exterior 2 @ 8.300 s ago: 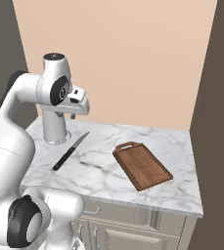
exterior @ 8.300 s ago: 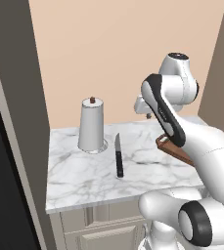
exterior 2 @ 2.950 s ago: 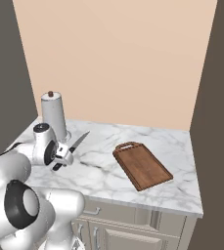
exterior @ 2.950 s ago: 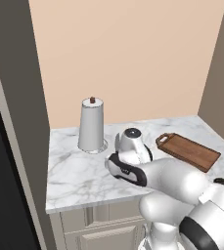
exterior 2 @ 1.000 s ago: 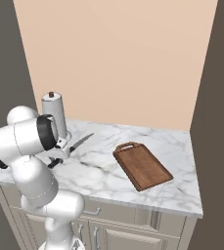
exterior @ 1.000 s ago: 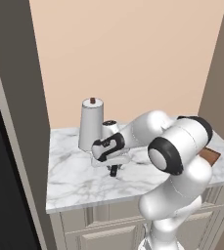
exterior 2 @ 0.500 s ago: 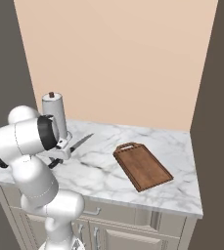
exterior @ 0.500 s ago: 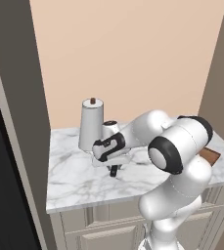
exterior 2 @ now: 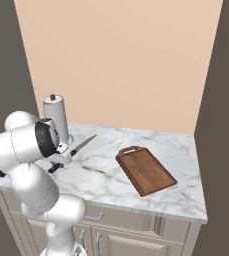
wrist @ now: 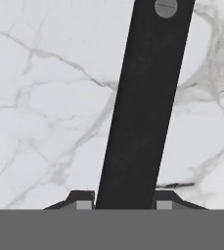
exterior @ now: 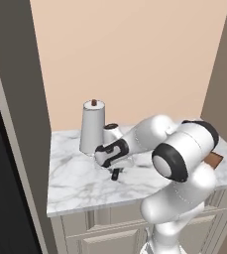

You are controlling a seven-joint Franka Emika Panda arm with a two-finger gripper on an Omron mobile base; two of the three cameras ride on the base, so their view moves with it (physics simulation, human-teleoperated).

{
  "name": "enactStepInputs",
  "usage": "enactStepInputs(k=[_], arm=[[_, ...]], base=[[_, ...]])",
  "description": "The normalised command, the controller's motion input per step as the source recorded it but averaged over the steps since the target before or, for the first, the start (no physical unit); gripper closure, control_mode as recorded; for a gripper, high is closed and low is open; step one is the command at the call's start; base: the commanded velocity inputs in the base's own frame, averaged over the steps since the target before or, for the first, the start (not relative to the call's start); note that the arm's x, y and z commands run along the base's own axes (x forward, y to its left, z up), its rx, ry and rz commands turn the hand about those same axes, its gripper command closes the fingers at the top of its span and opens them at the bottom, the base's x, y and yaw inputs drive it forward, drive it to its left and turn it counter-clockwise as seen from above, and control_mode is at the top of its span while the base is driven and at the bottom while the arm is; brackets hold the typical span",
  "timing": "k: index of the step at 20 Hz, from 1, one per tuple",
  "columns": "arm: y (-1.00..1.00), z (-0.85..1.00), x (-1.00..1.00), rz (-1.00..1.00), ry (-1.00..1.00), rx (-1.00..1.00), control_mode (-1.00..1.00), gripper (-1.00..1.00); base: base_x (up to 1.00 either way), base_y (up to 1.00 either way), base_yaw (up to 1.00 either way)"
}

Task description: Move the cutting board and knife to the sink. Then move spray from the cabinet to the counter.

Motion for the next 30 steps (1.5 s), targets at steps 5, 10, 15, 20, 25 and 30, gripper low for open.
enactStepInputs(k=[5,10,15,20,25,30], arm=[[-0.64,0.56,-0.42,-0.15,0.00,0.16,-1.00,1.00],[-0.40,0.69,-0.19,-0.05,-0.01,0.08,-1.00,1.00],[-0.34,0.78,-0.11,0.00,0.00,0.01,-1.00,1.00],[-0.10,0.94,-0.08,0.00,0.00,0.00,-1.00,1.00],[-0.10,1.00,-0.23,0.00,0.00,0.00,-1.00,1.00],[-0.09,0.83,-0.45,0.00,0.00,0.00,-1.00,1.00]], base=[[0.00,0.00,0.00],[0.00,0.00,0.00],[0.00,0.00,0.00],[0.00,0.00,0.00],[0.00,0.00,0.00],[0.00,0.00,0.00]])
